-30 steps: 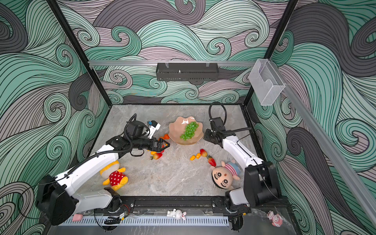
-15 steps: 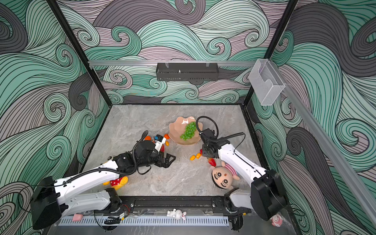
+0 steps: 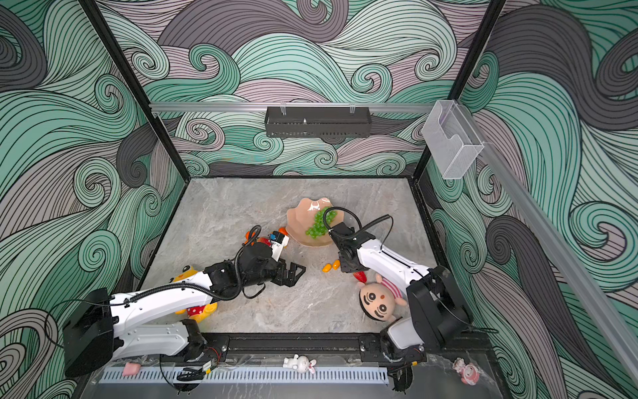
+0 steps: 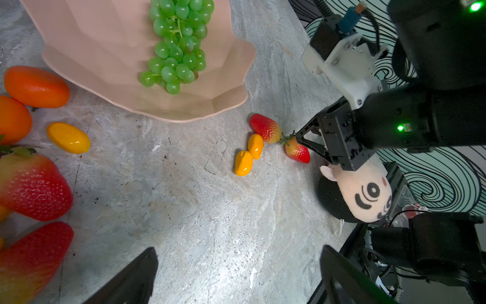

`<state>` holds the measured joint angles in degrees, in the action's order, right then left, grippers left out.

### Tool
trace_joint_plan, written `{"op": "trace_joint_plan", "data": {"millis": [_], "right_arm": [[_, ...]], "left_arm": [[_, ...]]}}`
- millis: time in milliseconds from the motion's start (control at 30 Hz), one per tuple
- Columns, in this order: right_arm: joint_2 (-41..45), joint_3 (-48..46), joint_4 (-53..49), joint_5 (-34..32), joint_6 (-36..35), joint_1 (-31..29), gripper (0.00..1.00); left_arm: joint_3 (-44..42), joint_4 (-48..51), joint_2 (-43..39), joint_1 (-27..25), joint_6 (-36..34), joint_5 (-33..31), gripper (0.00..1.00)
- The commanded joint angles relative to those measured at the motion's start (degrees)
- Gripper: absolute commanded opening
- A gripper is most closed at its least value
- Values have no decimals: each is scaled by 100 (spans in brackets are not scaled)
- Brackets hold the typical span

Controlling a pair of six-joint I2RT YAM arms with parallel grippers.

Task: Place and organize the fake fruits in the fruit bowl
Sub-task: 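Lower the right gripper onto the small strawberry and close it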

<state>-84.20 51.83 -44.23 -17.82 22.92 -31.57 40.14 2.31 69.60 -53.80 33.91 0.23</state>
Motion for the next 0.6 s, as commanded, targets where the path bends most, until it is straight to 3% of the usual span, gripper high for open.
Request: {"op": "trace_joint_plan", "data": {"millis": [0,567], "right_arm": [[-184,190,-9,25,-205,-19,36],[-1193,572,-138,-111,-240,-25,36]], "left_arm": [[79,-92,64,-51,-31,-160,99],[484,202,254,-38,-227,-324,99]]}}
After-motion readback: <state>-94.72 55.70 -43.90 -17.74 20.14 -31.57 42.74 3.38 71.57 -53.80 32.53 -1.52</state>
